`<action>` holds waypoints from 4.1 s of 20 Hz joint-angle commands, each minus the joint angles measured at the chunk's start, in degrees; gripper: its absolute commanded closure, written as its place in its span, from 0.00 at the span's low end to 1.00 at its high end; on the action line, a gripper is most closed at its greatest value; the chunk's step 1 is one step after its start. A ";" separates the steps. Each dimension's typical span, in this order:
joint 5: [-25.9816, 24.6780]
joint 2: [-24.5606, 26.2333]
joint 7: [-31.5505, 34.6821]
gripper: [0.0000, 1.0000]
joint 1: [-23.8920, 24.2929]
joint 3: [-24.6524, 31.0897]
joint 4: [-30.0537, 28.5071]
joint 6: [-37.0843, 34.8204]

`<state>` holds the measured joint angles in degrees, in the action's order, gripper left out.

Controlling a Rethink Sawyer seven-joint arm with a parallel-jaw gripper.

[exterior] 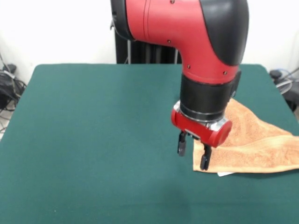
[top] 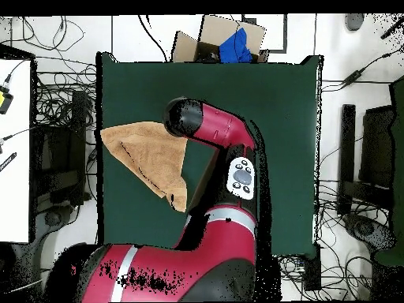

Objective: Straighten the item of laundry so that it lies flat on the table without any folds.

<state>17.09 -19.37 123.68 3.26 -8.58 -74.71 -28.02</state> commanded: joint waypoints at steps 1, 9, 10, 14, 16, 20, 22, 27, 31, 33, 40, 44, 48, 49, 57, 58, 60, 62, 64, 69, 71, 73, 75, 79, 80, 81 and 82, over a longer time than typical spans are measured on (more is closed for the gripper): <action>2.38 5.65 9.82 0.00 1.73 8.24 -6.90 6.77; 2.36 7.13 10.22 0.00 3.00 11.61 -9.38 11.78; 2.32 7.08 10.37 0.00 3.02 11.75 -9.68 12.04; 2.40 6.34 10.97 0.00 3.15 12.50 -11.59 13.09; 2.62 5.66 11.34 0.00 3.07 12.88 -12.74 13.41; 3.19 4.55 12.01 0.00 2.72 12.68 -14.09 13.25; 3.31 4.18 11.58 0.00 3.13 12.58 -14.45 12.74; 2.90 3.15 11.17 0.00 4.02 12.60 -16.57 14.05; 2.56 3.25 9.72 0.00 6.50 15.14 -17.87 14.58; 2.21 4.26 8.75 0.00 7.70 16.54 -17.70 15.01; 1.50 9.56 8.59 0.00 8.90 19.38 -15.11 18.52; 1.06 11.79 7.89 0.00 9.95 20.90 -13.65 19.52; 0.98 12.33 7.63 0.00 10.76 22.43 -13.83 19.66; 0.94 12.75 7.26 0.00 11.20 23.06 -13.69 19.51; 0.59 14.70 6.96 0.00 11.18 23.06 -11.60 20.18; 0.80 14.75 7.34 0.00 11.33 23.30 -11.76 20.49; 0.73 14.86 8.57 1.00 11.26 23.40 -11.90 22.66; 0.79 14.98 9.24 1.00 11.16 23.41 -11.82 23.80; 1.06 14.99 9.60 1.00 10.55 22.74 -11.35 23.92; 3.13 15.75 11.47 1.00 5.69 16.26 -6.72 24.46; 3.76 16.61 11.73 1.00 4.38 14.27 -4.60 25.28; 4.43 17.41 11.96 1.00 3.19 12.13 -2.64 25.78; 5.49 18.37 12.48 1.00 1.74 9.37 -0.45 26.15; 6.79 20.39 11.80 1.00 0.02 4.33 4.61 25.02; 6.99 20.78 11.64 1.00 -0.24 3.37 5.63 24.59; 6.57 21.07 10.65 1.00 0.17 3.07 6.98 23.76; 6.42 21.31 10.26 1.00 0.28 2.71 7.82 23.39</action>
<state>19.02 -14.44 123.68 4.27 -5.79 -80.07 -19.42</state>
